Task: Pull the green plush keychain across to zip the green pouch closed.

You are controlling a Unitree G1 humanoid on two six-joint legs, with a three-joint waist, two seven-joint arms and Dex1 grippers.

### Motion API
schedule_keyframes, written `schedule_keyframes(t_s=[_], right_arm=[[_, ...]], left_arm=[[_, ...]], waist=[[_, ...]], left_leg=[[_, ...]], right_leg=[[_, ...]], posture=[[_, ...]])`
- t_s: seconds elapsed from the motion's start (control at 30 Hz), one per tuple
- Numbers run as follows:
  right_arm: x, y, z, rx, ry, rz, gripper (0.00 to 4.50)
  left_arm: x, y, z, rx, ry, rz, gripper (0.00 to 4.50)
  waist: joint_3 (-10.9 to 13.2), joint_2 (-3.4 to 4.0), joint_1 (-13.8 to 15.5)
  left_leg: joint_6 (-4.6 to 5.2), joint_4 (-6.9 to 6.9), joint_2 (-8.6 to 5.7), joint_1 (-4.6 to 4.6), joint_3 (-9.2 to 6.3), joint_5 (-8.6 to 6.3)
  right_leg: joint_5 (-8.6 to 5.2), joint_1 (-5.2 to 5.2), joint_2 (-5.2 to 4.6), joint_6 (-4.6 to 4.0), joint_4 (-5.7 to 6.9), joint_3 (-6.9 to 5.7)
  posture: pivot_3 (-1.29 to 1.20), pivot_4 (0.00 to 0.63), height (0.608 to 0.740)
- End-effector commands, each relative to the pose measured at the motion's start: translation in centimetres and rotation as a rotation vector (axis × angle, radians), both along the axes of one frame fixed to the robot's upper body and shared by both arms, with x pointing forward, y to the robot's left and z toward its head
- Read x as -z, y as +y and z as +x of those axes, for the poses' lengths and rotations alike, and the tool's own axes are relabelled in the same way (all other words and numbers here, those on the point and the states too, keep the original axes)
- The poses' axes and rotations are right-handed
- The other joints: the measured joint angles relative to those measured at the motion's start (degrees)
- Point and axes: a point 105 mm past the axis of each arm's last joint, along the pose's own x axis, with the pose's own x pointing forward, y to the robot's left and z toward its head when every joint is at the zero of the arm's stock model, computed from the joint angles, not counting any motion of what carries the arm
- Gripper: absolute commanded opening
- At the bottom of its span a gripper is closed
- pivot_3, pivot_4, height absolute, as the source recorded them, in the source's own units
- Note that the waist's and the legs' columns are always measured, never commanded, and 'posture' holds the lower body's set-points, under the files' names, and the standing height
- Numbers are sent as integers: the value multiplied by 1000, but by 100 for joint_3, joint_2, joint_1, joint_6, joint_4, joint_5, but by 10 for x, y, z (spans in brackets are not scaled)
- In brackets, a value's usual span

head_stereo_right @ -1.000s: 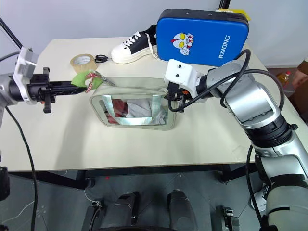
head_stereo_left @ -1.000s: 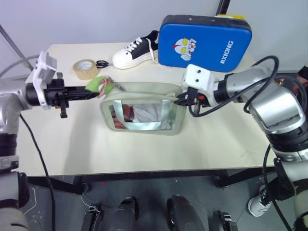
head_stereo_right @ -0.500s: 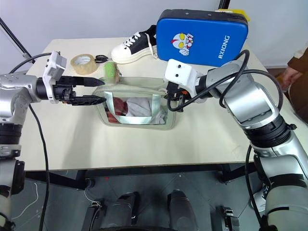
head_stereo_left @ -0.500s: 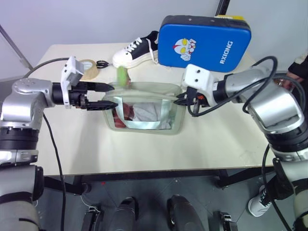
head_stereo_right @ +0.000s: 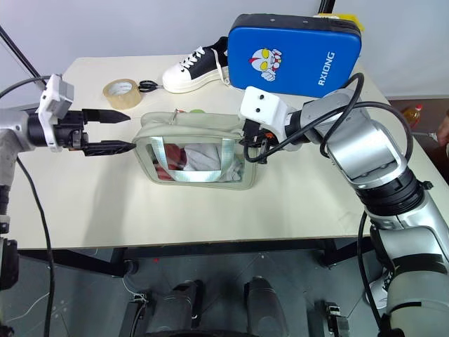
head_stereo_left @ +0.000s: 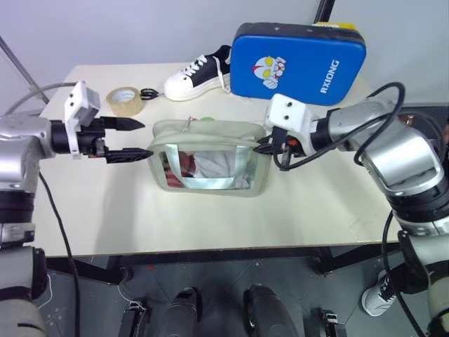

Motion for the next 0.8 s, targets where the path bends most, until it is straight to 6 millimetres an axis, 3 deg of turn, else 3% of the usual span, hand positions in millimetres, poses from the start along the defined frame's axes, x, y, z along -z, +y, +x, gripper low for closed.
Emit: schedule_keyframes(t_s=[0.03,0.27,0.37,0.5,0.57,0.8], right_arm=[[-9,2,-4,-22,-39,10,0],[-8,3,-3,-23,-41,9,0],[-9,3,-4,-23,-43,10,0],[-9,3,-4,-24,-43,11,0],[-9,3,-4,-23,-43,11,0],[-9,2,-4,-20,-42,10,0]], left_arm=[[-19,0,-3,-3,-71,-34,4440],[-20,-4,-2,7,-68,-51,4440],[-3,4,-2,-11,-44,13,4440],[5,-1,2,-13,-48,7,4440],[7,-5,0,8,-37,-5,3642],[13,-15,-3,44,-33,-19,49]], waist=[[0,0,1],[0,0,-4],[0,0,-5],[0,0,3],[0,0,5],[0,0,-1]], left_leg=[[0,1,0,0,0,0],[0,8,-1,0,1,0],[0,12,-1,0,0,0],[1,22,0,0,1,0],[1,31,-1,0,1,-1],[2,42,-1,-1,0,-1]], right_leg=[[0,0,0,0,1,0],[0,0,0,0,10,0],[0,0,0,0,14,0],[0,0,0,0,24,1],[0,0,0,0,32,2],[-1,0,0,0,44,2]], posture=[[0,150,695],[0,150,695],[0,150,695],[0,150,695],[0,150,695],[0,150,695]])
